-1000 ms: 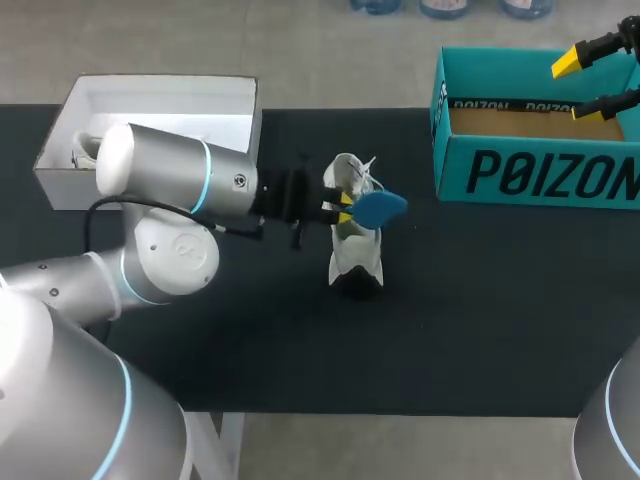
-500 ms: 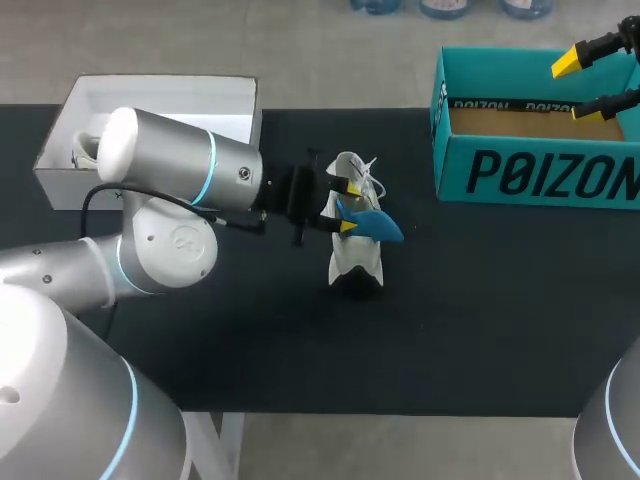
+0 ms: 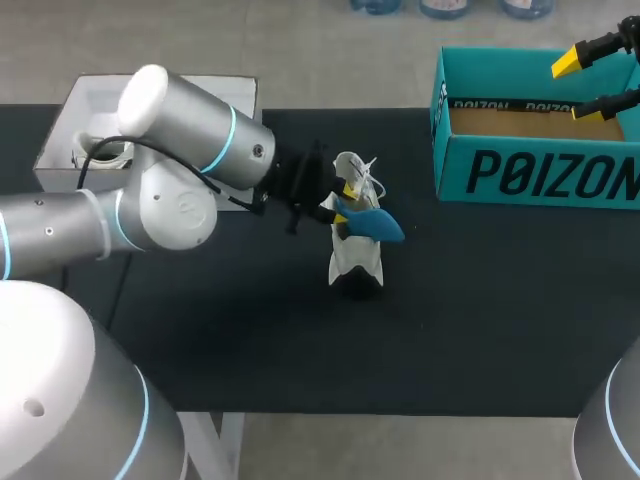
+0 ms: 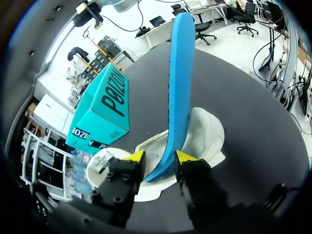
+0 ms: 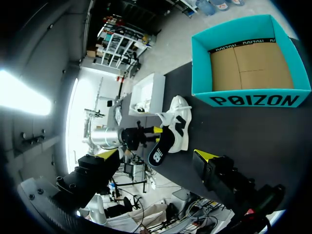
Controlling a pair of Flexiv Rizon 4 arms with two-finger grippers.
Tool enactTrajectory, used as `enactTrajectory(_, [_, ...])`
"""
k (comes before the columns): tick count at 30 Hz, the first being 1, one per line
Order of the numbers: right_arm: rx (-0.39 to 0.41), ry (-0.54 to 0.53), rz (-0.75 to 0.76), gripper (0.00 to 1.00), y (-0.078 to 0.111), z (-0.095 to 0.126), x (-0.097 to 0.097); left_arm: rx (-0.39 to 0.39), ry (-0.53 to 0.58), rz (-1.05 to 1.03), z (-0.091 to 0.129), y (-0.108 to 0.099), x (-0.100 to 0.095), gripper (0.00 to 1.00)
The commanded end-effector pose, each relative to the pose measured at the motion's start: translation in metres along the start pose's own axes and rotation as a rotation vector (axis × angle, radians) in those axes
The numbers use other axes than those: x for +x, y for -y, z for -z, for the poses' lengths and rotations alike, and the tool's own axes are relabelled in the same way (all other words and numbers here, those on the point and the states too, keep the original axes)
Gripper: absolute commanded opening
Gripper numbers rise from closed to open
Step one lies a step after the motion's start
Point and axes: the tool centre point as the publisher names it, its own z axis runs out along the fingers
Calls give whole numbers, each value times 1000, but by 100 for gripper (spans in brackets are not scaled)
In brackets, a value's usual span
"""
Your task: Take the shoe out of the shoebox, open the shoe tongue, remove and reinsert the insole, then place the shoe into the shoebox
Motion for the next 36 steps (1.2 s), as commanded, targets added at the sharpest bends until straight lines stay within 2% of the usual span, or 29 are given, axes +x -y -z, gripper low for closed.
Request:
enactTrajectory(1, [-1,2,-1,100,1,0,0,-93,-98,-14,-3,6,-9,29])
enactTrajectory(5, [-1,2,-1,100,1,0,0,-134,-147,-20,-5,5,-6,19])
enactTrajectory(6, [-1,2,-1,100,1,0,0,-153,-154,-23,-5,4,-5,13])
enactTrajectory(7, [-1,2,-1,100,1,0,0,-157,-164,-21,-5,3,-4,0])
enactTrajectory(10, [-1,2,-1,100,1,0,0,-161,-180,-16,-2,3,0,0])
enactTrajectory(12, [-1,2,-1,100,1,0,0,-148,-150,-19,3,6,0,0])
enactTrajectory(19, [-1,2,-1,100,1,0,0,18,-64,60,21,30,0,0])
enactTrajectory(23, [-1,2,-1,100,1,0,0,80,-54,104,30,43,3,0])
enactTrajectory(26, [-1,2,-1,100,1,0,0,98,-26,125,34,47,4,0])
enactTrajectory(28, [-1,2,-1,100,1,0,0,89,2,135,35,48,6,0])
enactTrajectory(36, [-1,2,-1,100,1,0,0,171,46,232,21,45,15,0])
